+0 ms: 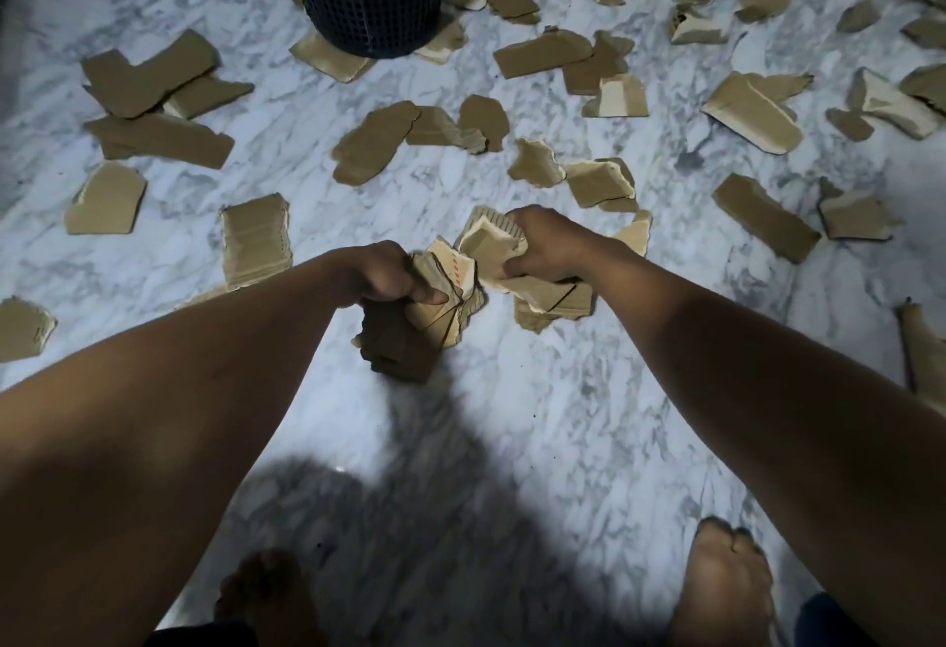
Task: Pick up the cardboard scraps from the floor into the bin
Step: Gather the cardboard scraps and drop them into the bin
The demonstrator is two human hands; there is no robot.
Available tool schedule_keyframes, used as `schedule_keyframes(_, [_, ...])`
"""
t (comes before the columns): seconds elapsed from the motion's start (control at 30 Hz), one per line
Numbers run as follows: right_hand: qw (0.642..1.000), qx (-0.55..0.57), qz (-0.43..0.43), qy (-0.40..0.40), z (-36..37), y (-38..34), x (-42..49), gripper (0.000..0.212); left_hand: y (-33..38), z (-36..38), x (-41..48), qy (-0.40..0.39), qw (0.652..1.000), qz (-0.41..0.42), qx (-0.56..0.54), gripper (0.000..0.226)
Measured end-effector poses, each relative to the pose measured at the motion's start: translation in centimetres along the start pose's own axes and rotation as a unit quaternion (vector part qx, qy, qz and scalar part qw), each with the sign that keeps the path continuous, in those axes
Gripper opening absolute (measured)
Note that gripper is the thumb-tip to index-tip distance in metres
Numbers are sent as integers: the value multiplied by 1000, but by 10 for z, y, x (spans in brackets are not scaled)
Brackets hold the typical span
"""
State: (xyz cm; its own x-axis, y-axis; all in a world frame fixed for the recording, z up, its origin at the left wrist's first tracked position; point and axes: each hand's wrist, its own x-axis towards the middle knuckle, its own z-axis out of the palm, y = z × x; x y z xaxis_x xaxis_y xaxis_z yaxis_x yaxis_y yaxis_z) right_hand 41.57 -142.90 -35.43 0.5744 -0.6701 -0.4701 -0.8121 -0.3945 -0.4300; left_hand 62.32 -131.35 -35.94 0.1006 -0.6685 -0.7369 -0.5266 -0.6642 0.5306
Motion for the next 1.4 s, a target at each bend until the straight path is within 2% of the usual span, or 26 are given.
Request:
schedule_keyframes(0.07, [996, 84, 17, 36, -17, 6, -2, 67, 0, -4, -3, -12, 1000, -2, -7, 47])
schedule_keyframes(0.13, [977, 181, 69, 93, -36, 17, -7, 66, 8, -6, -4, -13, 1000, 8, -13, 44])
schedule_keyframes(0.23, [903, 364, 167, 158, -59, 52, -13, 56, 35, -2, -4, 6, 999, 35, -5, 43])
schedule_keyframes(0.3, [839, 465, 234, 159, -64, 76, -20, 67, 56, 6, 1, 12, 998, 60, 3, 49])
schedule_keyframes(0.33, [818, 487, 254, 169, -62, 85, -22, 69, 67, 12, 6, 13, 997, 76, 9, 52])
schedule_keyframes(0.4, [803, 478, 277, 224, -53, 94, -25, 57, 86, 28, 15, 30, 994, 92, 55, 64])
schedule_keyframes(0.47, [809, 440, 293, 257, -41, 101, -24, 55, 101, 47, 28, 78, 979, 96, 162, 75])
schedule_keyframes(0.57, [852, 330, 304, 270, -27, 101, -18, 66, 111, 66, 56, 99, 949, 94, 286, 81])
schedule_keyframes(0.6, [863, 297, 306, 272, -26, 102, -15, 66, 113, 69, 63, 101, 944, 90, 301, 76])
schedule_keyframes(0.73, [882, 251, 297, 267, -30, 100, -12, 72, 118, 70, 70, 97, 922, 101, 361, 22])
schedule_keyframes(0.8, [874, 278, 308, 254, -31, 107, -10, 81, 120, 70, 69, 94, 917, 93, 377, 19])
schedule_keyframes(0.87, [872, 306, 318, 211, -35, 112, -14, 73, 119, 70, 71, 86, 925, 90, 358, 25])
schedule_keyframes(0.93, [893, 291, 317, 135, -41, 119, -19, 65, 119, 69, 71, 76, 945, 80, 309, 32])
schedule_keyframes(1.0, [911, 272, 296, 88, -49, 121, -19, 73, 120, 67, 68, 70, 957, 76, 271, 34])
schedule_keyframes(1.1, [912, 310, 233, 134, -59, 121, -7, 81, 120, 66, 64, 64, 961, 73, 257, 32])
schedule_keyframes(1.17, [904, 339, 198, 172, -65, 107, 5, 60, 117, 64, 64, 68, 963, 67, 252, 29])
schedule_keyframes(1.23, [917, 300, 172, 199, -70, 96, 20, 47, 112, 57, 63, 80, 967, 60, 233, 25])
schedule_keyframes(1.3, [936, 229, 166, 210, -71, 94, 39, 52, 106, 48, 61, 93, 972, 49, 212, 33])
schedule_keyframes(1.4, [960, 135, 168, 178, -72, 94, 57, 57, 95, 36, 64, 108, 979, 30, 170, 51])
